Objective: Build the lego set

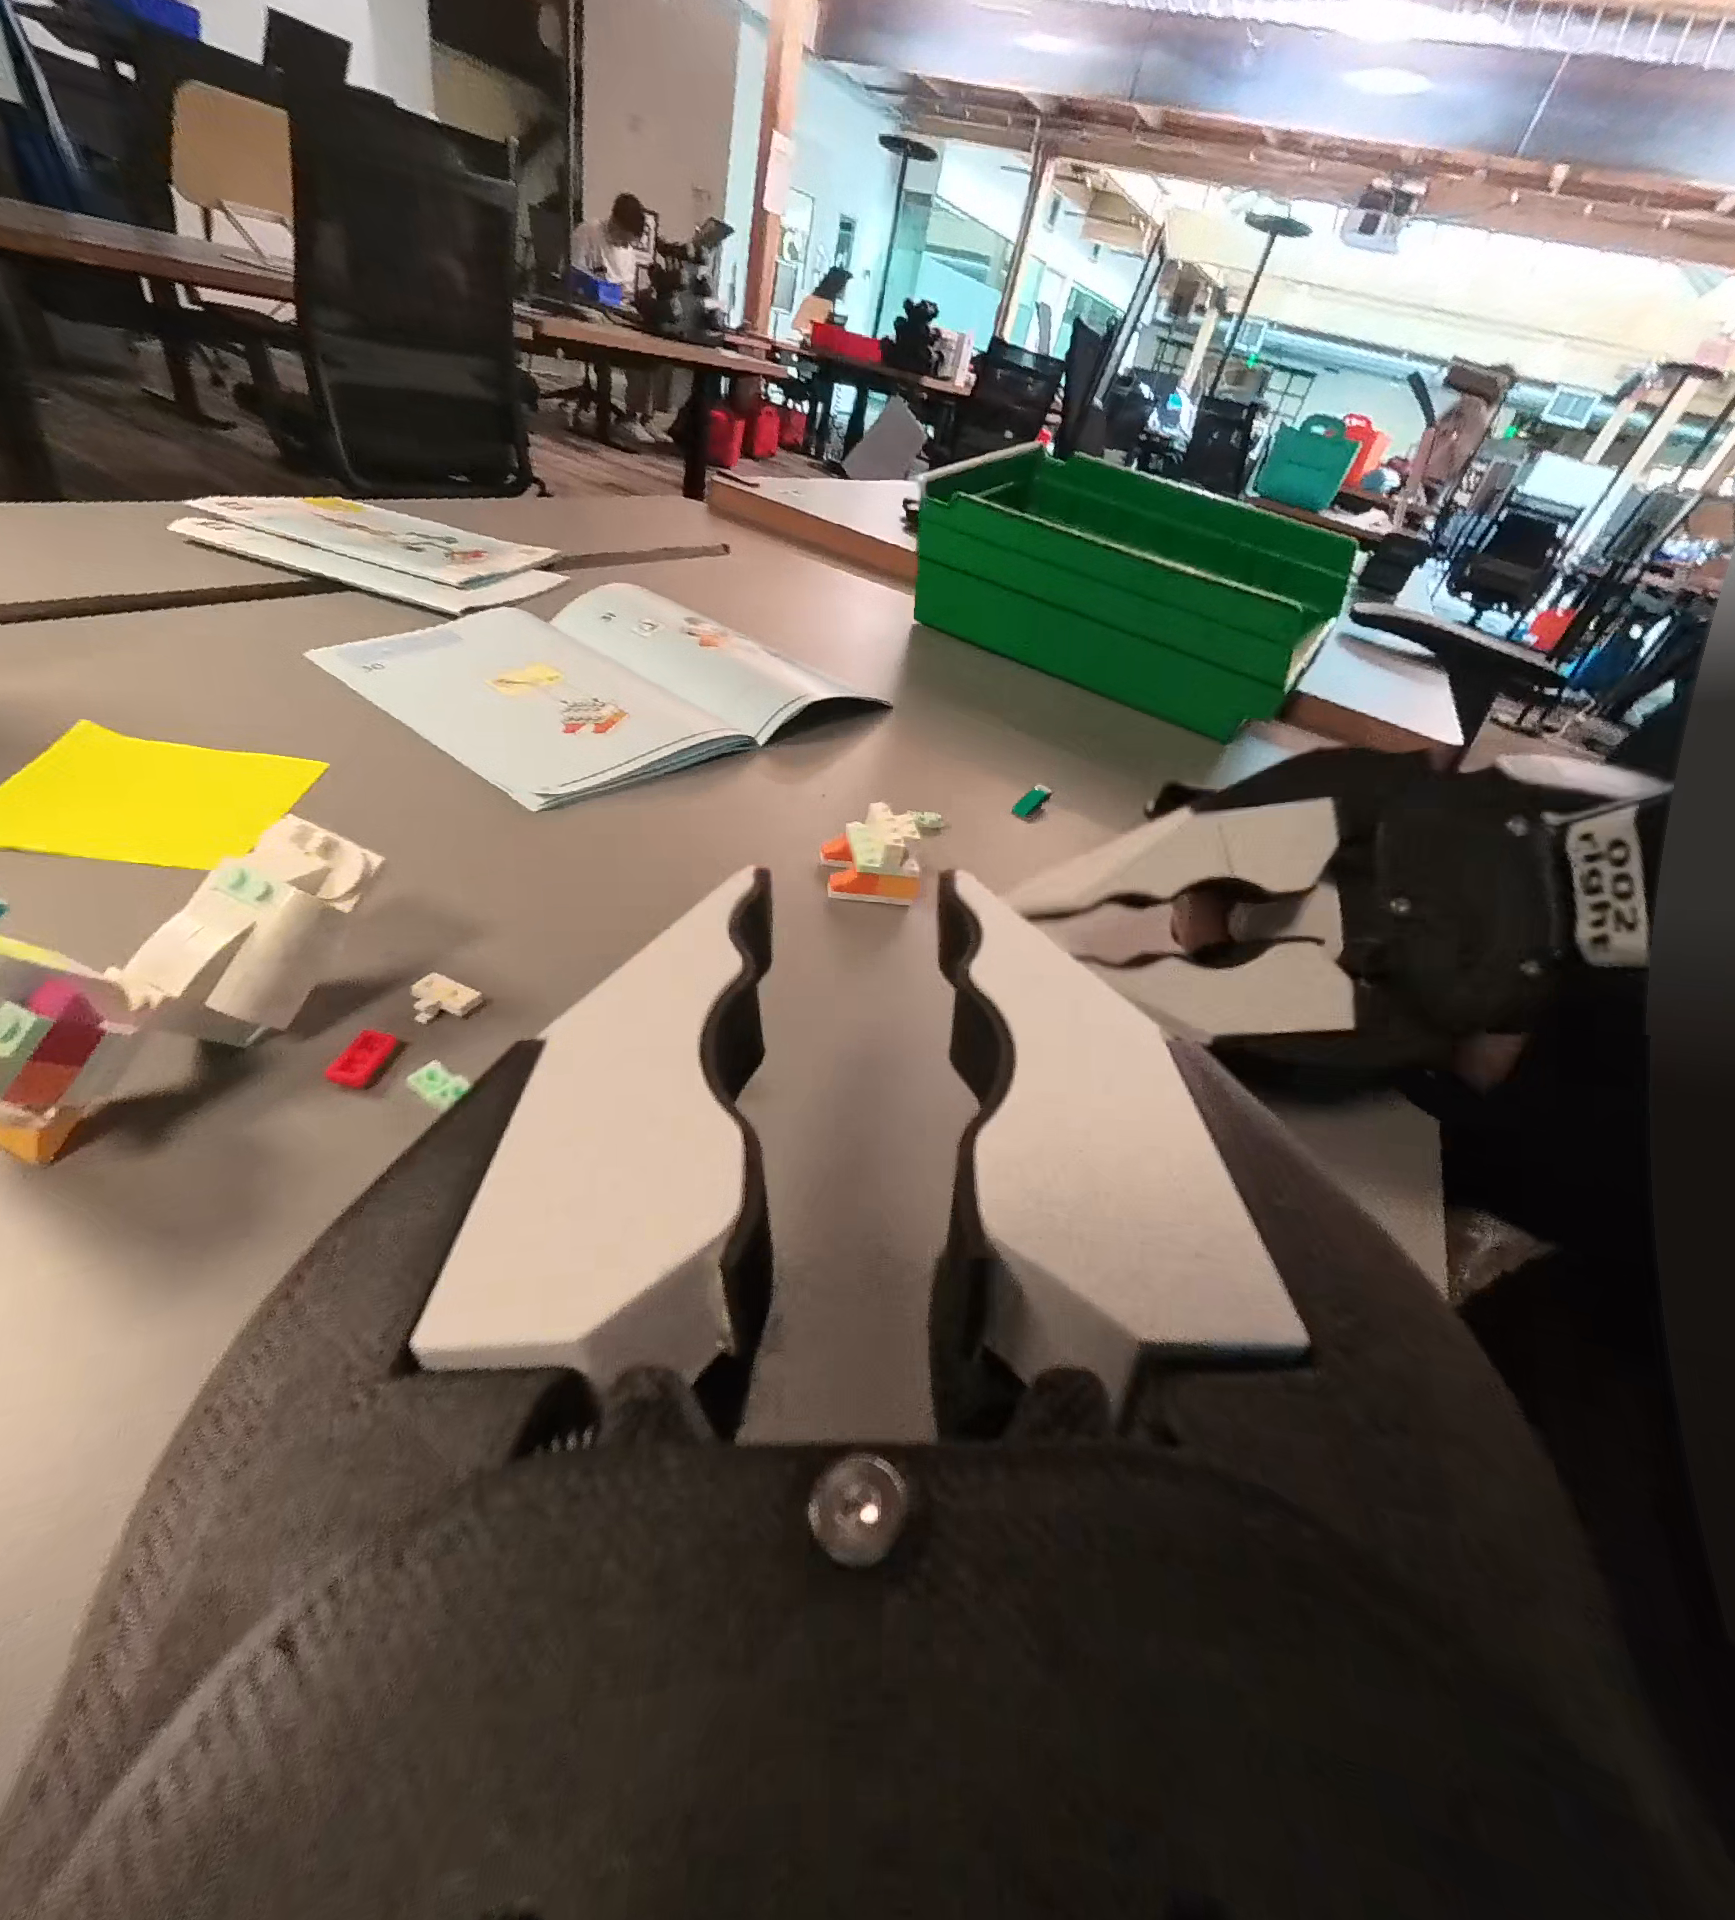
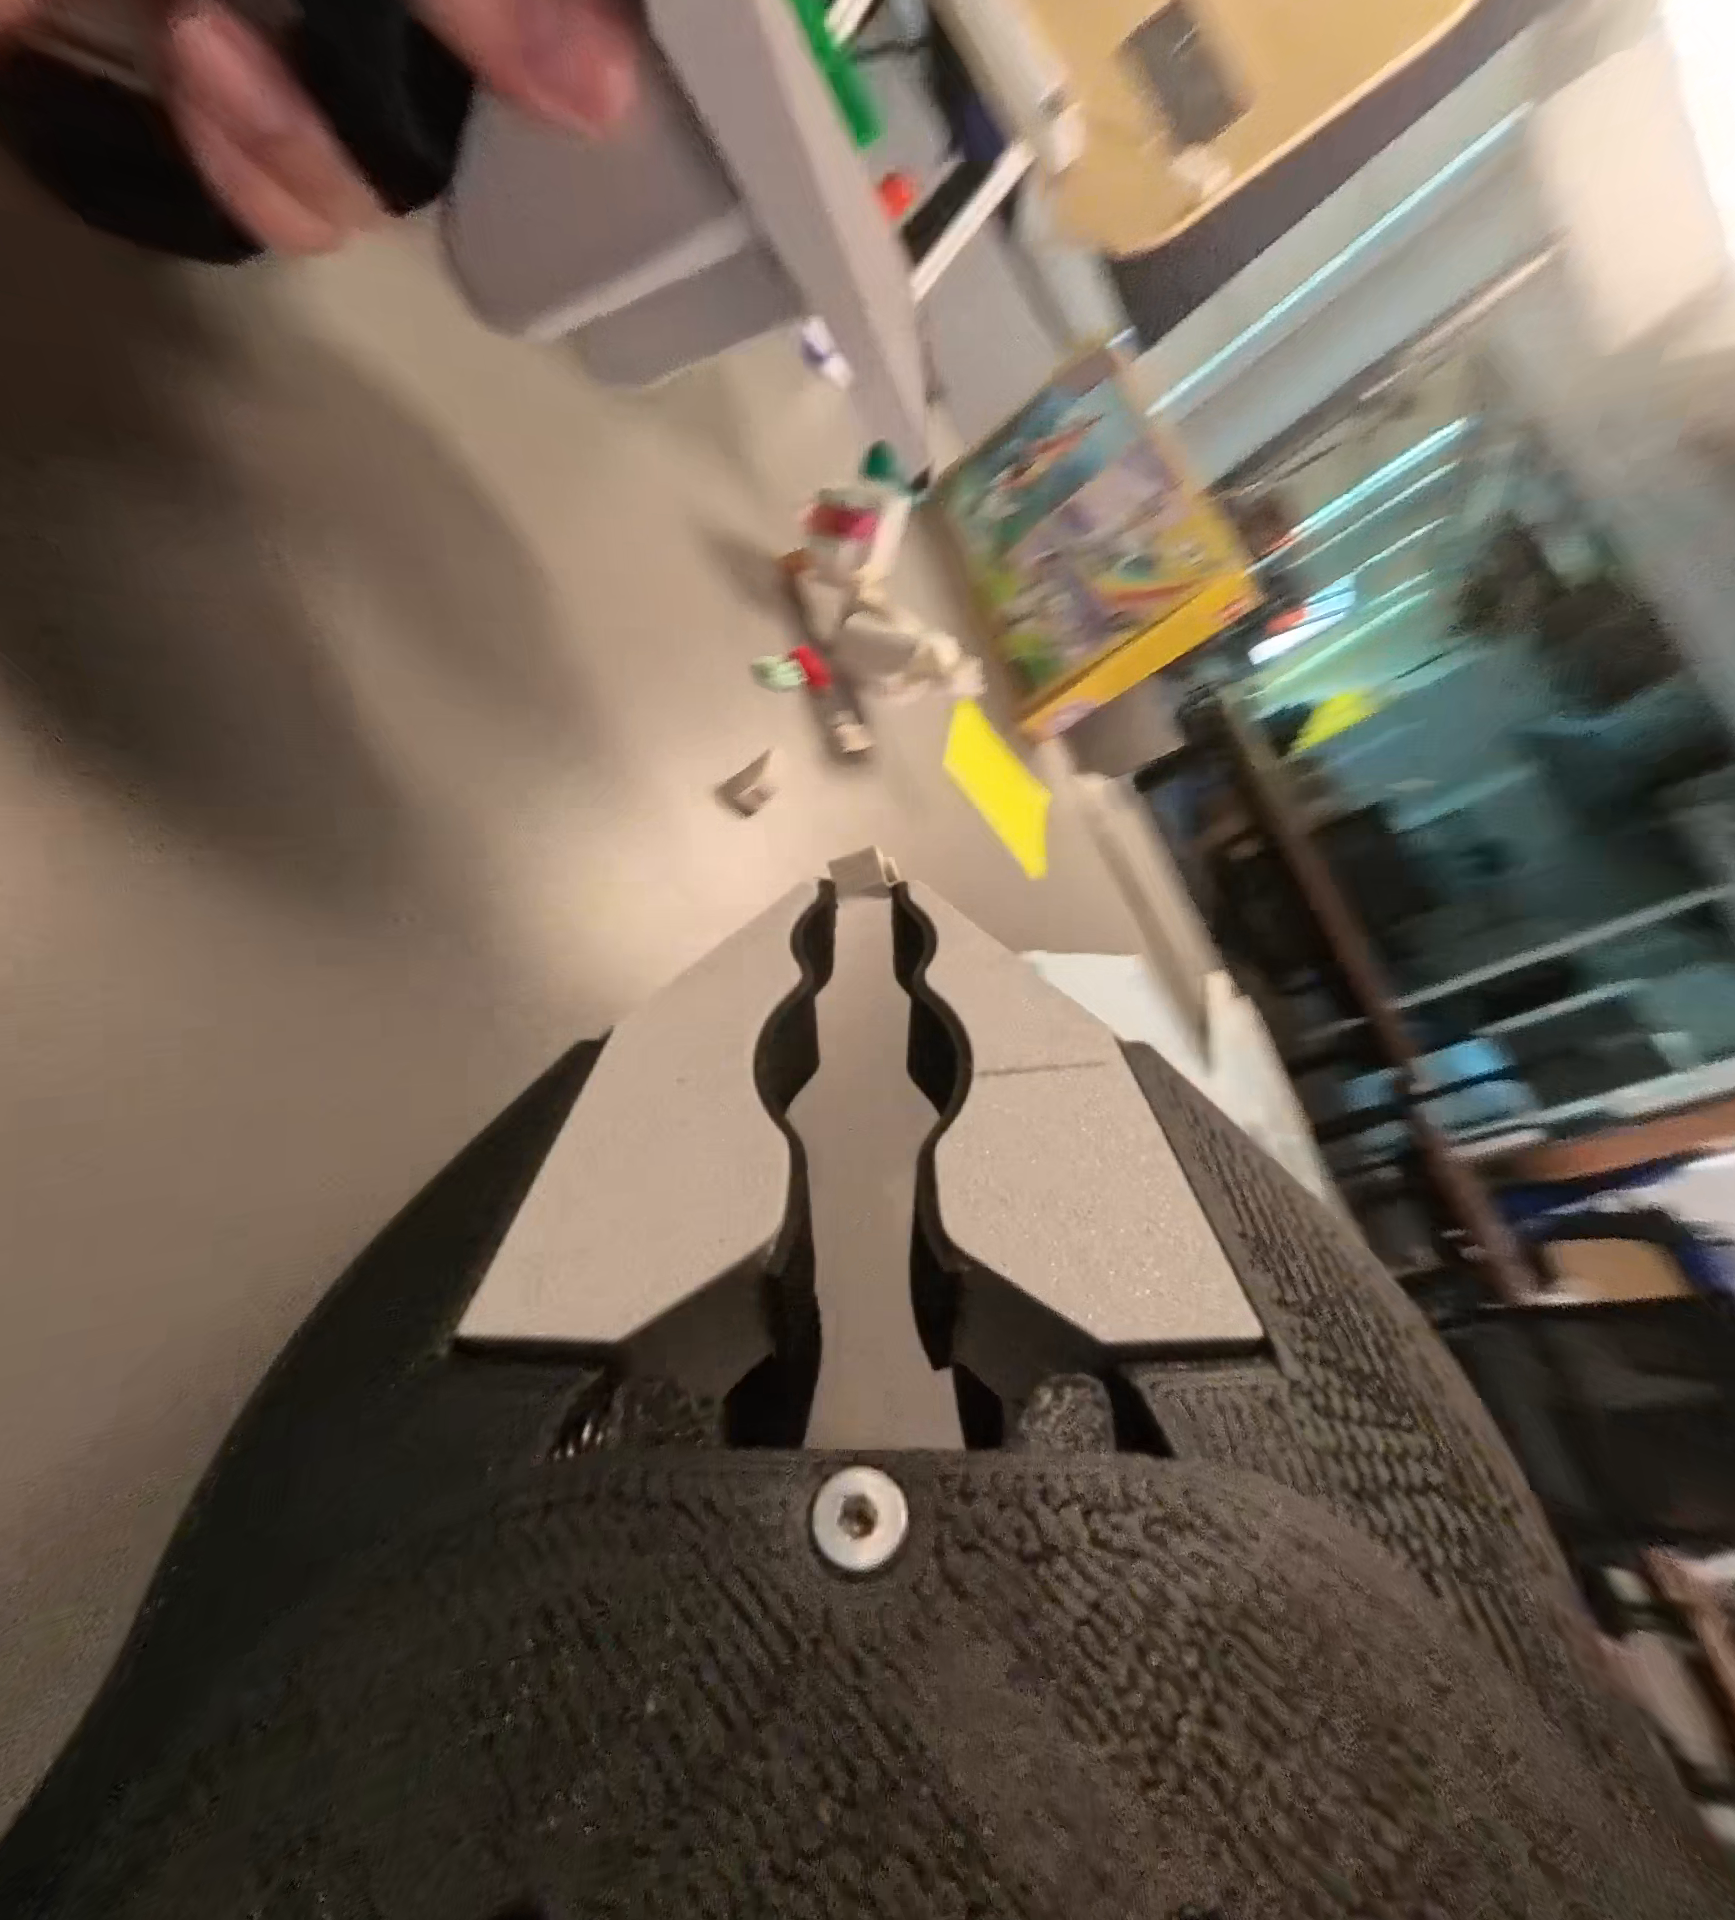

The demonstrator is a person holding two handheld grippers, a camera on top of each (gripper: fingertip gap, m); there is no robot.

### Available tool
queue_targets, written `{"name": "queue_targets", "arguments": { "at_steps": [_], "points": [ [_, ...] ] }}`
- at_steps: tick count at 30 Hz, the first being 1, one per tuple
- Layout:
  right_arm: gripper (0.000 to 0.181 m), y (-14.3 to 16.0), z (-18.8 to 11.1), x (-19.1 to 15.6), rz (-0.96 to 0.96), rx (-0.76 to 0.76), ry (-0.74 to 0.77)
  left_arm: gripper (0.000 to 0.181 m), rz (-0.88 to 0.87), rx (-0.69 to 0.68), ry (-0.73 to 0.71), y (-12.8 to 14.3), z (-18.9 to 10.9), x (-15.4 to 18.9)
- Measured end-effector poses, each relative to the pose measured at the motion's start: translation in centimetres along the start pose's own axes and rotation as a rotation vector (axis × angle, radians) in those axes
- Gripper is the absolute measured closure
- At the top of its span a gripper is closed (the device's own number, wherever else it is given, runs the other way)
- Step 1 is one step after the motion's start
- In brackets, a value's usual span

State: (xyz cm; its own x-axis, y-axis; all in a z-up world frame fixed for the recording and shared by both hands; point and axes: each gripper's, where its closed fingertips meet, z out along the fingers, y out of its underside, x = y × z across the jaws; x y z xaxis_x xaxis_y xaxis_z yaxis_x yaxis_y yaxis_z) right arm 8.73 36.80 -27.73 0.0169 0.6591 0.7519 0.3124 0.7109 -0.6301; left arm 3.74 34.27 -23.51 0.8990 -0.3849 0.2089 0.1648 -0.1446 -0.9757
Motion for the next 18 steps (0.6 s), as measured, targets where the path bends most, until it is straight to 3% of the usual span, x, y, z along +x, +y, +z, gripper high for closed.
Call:
{"name": "queue_targets", "arguments": {
  "at_steps": [1,6,13,18],
  "points": [
    [0.173,-0.6,0.0,0.3,-0.022,0.027,0.04,0.151,0.018,-0.01,0.011,0.1,0.2,0.4],
    [0.173,-3.3,-0.7,1.1,-0.048,0.132,0.143,0.153,0.116,-0.06,0.065,1.1,1.6,3.1],
    [0.173,-3.6,-0.9,1.1,-0.167,0.115,0.206,0.163,0.258,-0.09,0.047,1.8,2.4,4.7],
    [0.173,-4.0,-1.2,1.2,-0.201,0.137,0.228,0.164,0.241,-0.068,0.07,1.5,2.3,5.0]
  ]
}}
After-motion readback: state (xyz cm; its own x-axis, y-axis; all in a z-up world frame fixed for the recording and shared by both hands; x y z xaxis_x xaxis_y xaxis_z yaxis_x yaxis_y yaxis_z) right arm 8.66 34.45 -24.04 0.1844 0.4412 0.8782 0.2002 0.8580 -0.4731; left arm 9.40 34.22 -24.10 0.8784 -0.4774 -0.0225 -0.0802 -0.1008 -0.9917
